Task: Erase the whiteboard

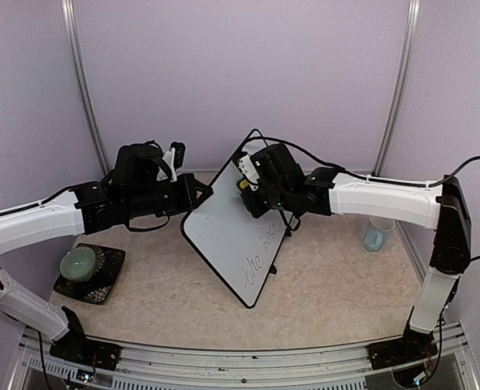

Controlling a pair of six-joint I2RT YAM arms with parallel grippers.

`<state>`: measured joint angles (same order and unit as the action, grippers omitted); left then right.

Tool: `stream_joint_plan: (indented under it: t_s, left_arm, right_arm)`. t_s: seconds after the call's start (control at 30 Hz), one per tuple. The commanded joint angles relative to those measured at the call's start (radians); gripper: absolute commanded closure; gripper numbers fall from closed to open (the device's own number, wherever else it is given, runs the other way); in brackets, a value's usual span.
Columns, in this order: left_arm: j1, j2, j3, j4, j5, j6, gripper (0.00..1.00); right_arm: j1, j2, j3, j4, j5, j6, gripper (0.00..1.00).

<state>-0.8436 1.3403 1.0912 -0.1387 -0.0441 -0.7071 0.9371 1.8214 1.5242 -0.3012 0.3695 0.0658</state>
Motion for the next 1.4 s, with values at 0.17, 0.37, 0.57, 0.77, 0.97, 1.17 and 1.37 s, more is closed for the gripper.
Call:
stream_joint_plan:
  t_s: [0.17, 0.37, 0.57, 0.77, 0.97, 1.17, 1.37]
  left_arm:
    - [-0.023, 0.037, 0.031, 0.007, 0.131, 0.037, 1.00]
    - [-0.023, 0.034, 0.027, 0.009, 0.132, 0.033, 1.00]
    - [-0.023, 0.029, 0.025, 0.010, 0.131, 0.031, 1.00]
    - [-0.026, 0.024, 0.023, 0.011, 0.126, 0.029, 1.00]
    - [-0.028, 0.019, 0.019, 0.010, 0.121, 0.028, 1.00]
    - [-0.027, 0.011, 0.014, 0.007, 0.115, 0.025, 1.00]
    - [-0.026, 0.002, 0.007, 0.006, 0.109, 0.027, 1.00]
  right_arm:
    - [0.177, -0.017, -0.018, -0.007, -0.046, -0.034, 1.00]
    - [0.246, 0.003, -0.022, -0.023, -0.019, -0.040, 1.00]
    - [0.325, 0.014, -0.023, -0.026, 0.002, -0.061, 1.00]
    - [0.375, 0.006, -0.028, -0.012, -0.025, -0.056, 1.00]
    - [0.407, 0.007, -0.033, 0.013, -0.064, -0.044, 1.00]
    - [0.425, 0.004, -0.031, 0.012, -0.066, -0.049, 1.00]
    - [0.425, -0.044, -0.091, 0.023, -0.057, -0.053, 1.00]
